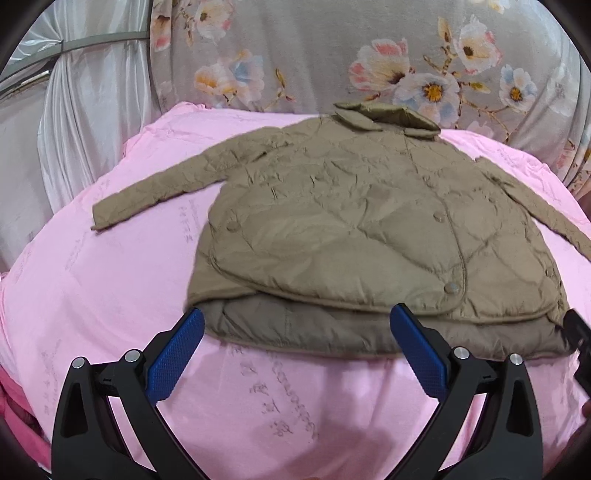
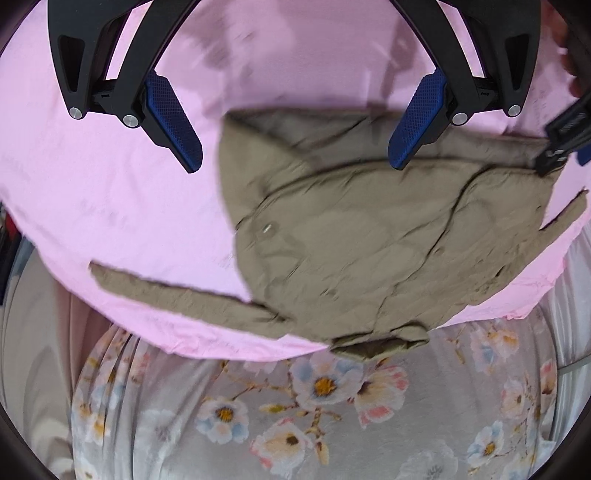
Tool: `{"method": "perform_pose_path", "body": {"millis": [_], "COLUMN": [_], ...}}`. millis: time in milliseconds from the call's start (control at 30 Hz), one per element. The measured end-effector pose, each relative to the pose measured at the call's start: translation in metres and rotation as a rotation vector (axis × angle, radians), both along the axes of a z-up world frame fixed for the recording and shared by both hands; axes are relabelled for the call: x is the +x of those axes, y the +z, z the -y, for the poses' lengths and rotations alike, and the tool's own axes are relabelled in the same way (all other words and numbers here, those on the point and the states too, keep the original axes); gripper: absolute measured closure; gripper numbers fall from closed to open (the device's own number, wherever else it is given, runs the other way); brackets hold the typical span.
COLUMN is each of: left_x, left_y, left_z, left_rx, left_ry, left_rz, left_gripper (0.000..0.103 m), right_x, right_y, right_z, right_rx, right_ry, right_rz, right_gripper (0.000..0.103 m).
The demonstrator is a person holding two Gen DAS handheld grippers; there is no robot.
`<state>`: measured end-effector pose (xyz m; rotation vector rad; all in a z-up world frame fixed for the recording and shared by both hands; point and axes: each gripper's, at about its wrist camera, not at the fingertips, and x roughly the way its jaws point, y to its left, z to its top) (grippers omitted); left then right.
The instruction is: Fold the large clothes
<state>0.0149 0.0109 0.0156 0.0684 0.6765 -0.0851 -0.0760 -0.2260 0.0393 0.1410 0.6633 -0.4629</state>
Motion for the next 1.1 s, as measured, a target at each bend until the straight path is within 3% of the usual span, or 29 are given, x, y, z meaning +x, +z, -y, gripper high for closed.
{"method": "perform_pose_path", "body": {"millis": [133, 400, 700, 867, 967, 1033, 1067, 1100], "left_x": [0.015, 0.065, 0.112, 0.131, 0.138, 0.142, 0.143, 0.144], "left_y": [0.027, 0.054, 0.037, 0.018, 0.008, 0.002, 0.0, -0.001], "left_z": [-0.006, -0.009, -0.006, -0.008, -0.011, -0.014, -0.016, -0.017], "left_rx": [-0.001, 0.049, 0.069, 0.079, 0.087, 0.089, 0.089, 0.09], "left_ry": [0.021, 0.08, 0.122, 0.136, 0.153, 0.165, 0.17, 0.175], "left_rz": [0.057, 0.103, 0.055, 0.008, -0.009, -0.02, -0.024, -0.027], "left_gripper": [0.005, 0.005, 0.005, 0.005, 0.005, 0.005, 0.005, 0.005], "right_x": [0.014, 0.048, 0.061, 0.053, 0.064, 0.074, 0.079, 0.084], "right_y": [0.021, 0.027, -0.023, -0.043, -0.04, -0.042, -0.042, -0.04], "right_z": [0.045, 0.189, 0.322, 0.357, 0.364, 0.37, 0.372, 0.373], "right_rx": [-0.041, 0.291, 0.624, 0.68, 0.636, 0.642, 0.647, 0.641], "right_ry": [-0.065, -0.212, -0.515, -0.632, -0.626, -0.62, -0.615, -0.61], "right_rz": [0.033, 0.147, 0.233, 0.306, 0.304, 0.302, 0.313, 0.318], "right_gripper": [0.005, 0.005, 0.005, 0.007, 0.029, 0.057, 0.066, 0.085]}}
